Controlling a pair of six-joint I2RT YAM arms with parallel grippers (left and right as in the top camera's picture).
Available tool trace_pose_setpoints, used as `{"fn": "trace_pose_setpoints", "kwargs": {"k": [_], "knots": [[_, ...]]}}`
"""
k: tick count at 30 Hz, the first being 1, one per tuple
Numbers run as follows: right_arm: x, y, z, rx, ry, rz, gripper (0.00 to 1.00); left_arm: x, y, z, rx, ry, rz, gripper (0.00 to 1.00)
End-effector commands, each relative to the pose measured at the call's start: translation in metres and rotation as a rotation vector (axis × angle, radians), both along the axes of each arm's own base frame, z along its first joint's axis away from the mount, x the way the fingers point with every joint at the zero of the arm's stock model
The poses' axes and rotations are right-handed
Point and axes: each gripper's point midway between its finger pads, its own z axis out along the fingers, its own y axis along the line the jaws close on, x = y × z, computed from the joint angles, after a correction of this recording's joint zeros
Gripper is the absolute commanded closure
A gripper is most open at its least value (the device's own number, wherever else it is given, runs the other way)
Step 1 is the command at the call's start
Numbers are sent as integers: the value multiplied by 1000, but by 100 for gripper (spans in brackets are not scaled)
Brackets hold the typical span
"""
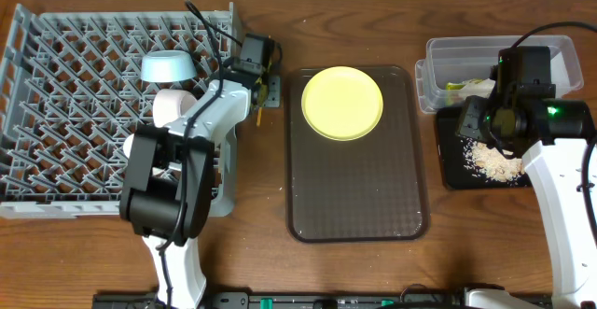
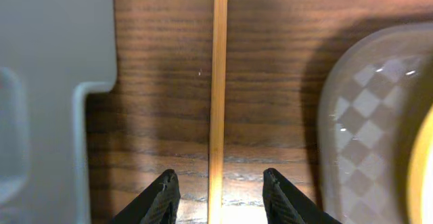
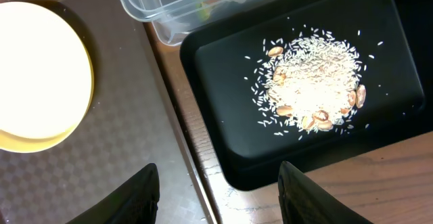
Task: Sort waste into correct bins and load items into the dishwasher rack
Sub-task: 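Align the second chopstick vertically beside the rack's right wall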
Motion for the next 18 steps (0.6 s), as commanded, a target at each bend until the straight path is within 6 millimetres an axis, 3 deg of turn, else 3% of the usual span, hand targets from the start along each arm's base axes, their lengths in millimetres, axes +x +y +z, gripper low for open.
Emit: {"fn": "trace_pose_setpoints", "kwargs": {"k": [1,10,18], "knots": [[2,-2,5,-1,-12,4,45,1,0,-12,8,17,3,57],[2,-2,5,-3,-12,7,46,-8,-3,-34,22,75,-9,57],[2,-2,5,-2,-13,7,45,-26,-13,-41,42,131,-42,75]]}}
